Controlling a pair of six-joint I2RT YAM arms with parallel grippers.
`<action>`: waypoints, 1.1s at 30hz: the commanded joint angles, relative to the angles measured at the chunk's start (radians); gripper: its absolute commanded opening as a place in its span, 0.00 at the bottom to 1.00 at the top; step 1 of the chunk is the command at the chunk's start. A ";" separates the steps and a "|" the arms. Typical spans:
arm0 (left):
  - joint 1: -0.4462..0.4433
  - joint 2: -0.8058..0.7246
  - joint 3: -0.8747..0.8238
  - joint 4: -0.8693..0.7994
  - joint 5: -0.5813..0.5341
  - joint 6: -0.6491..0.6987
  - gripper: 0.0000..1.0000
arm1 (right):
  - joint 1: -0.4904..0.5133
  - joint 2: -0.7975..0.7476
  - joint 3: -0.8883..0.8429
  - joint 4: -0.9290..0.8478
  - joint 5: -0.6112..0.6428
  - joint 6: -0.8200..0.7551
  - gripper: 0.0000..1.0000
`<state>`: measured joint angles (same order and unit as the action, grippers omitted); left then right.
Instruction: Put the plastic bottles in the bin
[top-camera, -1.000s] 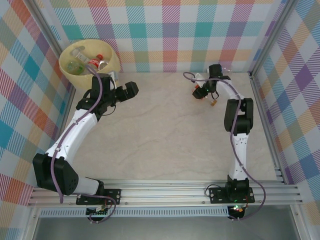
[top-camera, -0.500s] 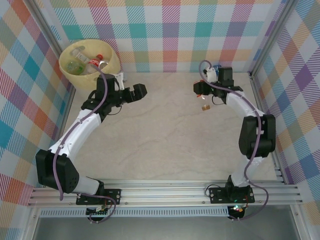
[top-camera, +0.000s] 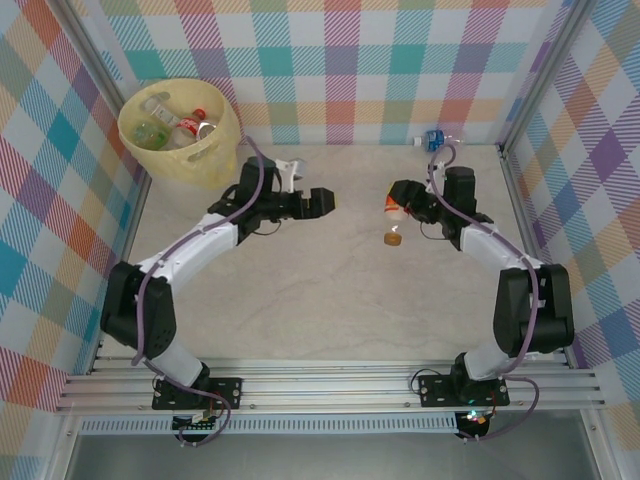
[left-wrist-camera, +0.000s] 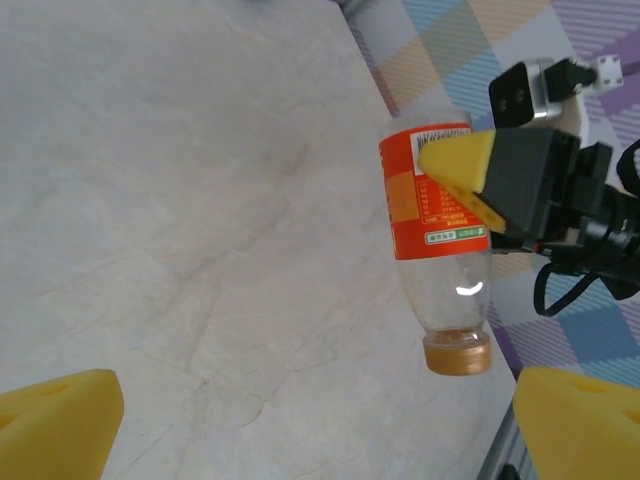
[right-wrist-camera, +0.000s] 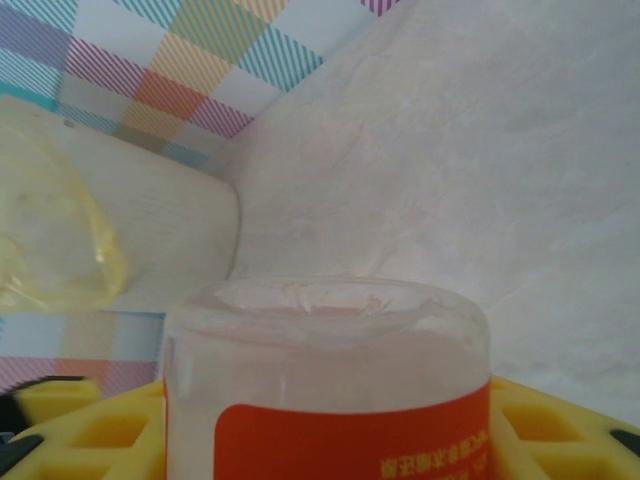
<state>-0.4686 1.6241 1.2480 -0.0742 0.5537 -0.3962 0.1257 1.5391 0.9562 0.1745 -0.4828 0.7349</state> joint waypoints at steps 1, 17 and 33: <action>-0.044 0.066 0.022 0.093 0.076 0.017 1.00 | 0.030 -0.036 -0.061 0.141 -0.032 0.226 0.39; -0.196 0.230 0.167 0.110 0.140 0.070 1.00 | 0.138 -0.028 -0.081 0.293 0.055 0.424 0.41; -0.205 0.302 0.226 0.058 0.085 0.052 0.53 | 0.174 -0.028 -0.057 0.377 0.014 0.472 0.49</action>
<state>-0.6628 1.8938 1.4578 -0.0219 0.6559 -0.3794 0.2848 1.5242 0.8654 0.4812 -0.4007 1.1515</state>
